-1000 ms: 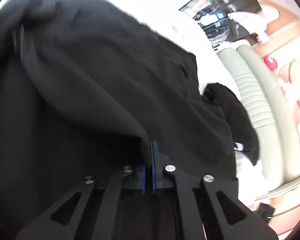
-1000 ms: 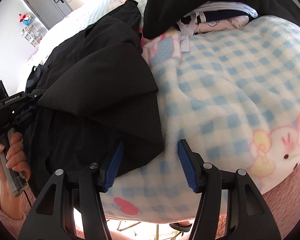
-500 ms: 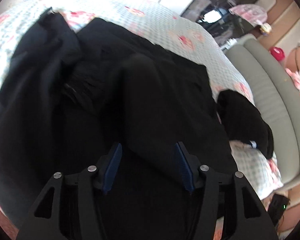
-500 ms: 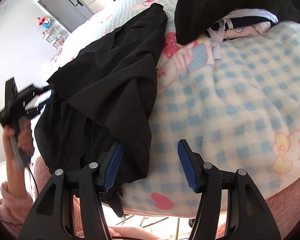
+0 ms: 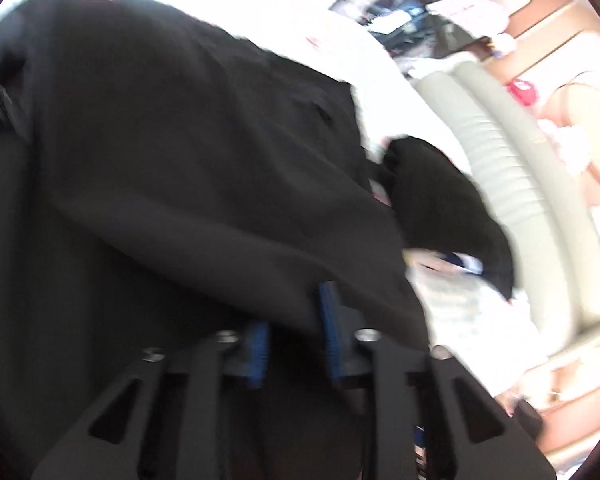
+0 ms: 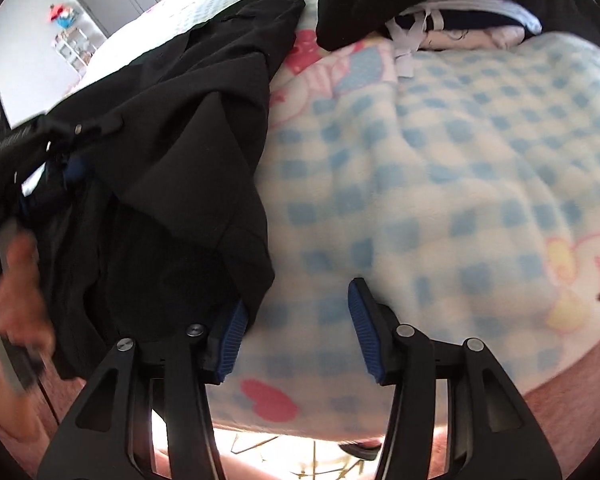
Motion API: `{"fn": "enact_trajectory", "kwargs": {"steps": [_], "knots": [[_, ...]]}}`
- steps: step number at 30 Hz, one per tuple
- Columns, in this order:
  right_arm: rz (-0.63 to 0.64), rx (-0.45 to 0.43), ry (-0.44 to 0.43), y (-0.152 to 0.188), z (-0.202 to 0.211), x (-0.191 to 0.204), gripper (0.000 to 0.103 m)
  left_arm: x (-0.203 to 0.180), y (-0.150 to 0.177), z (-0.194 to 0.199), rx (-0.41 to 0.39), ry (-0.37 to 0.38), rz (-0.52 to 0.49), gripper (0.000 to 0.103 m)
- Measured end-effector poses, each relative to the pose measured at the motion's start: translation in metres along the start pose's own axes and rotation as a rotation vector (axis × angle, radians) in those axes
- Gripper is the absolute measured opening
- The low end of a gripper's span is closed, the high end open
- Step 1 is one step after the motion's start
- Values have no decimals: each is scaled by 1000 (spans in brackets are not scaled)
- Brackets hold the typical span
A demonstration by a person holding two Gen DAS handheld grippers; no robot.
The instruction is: Fold clothes
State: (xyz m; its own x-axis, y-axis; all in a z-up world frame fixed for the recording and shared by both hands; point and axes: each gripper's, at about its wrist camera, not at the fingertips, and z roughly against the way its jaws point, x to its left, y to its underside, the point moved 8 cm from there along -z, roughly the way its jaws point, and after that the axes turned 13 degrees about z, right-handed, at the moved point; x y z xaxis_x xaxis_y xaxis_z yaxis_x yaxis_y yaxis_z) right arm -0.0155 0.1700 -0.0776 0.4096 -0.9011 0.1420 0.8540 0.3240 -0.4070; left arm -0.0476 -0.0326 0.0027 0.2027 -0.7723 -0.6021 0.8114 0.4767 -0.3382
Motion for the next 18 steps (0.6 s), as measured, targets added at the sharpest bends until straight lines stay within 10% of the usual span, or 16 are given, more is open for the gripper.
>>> {"fn": "enact_trajectory", "kwargs": {"steps": [3,6,10,18], "knots": [[-20,-5,-50,4,13,1,53,40,-34,7,-101,-89,24,14],[-18,-71,-140,-3,35,7,60,61,-23,15,7,22,120,20],[-70,-160,-204,-22,45,3,60,43,35,10,208,209,95,57],[24,-75,-173,-19,14,14,60,10,79,-26,362,338,81,65]]}}
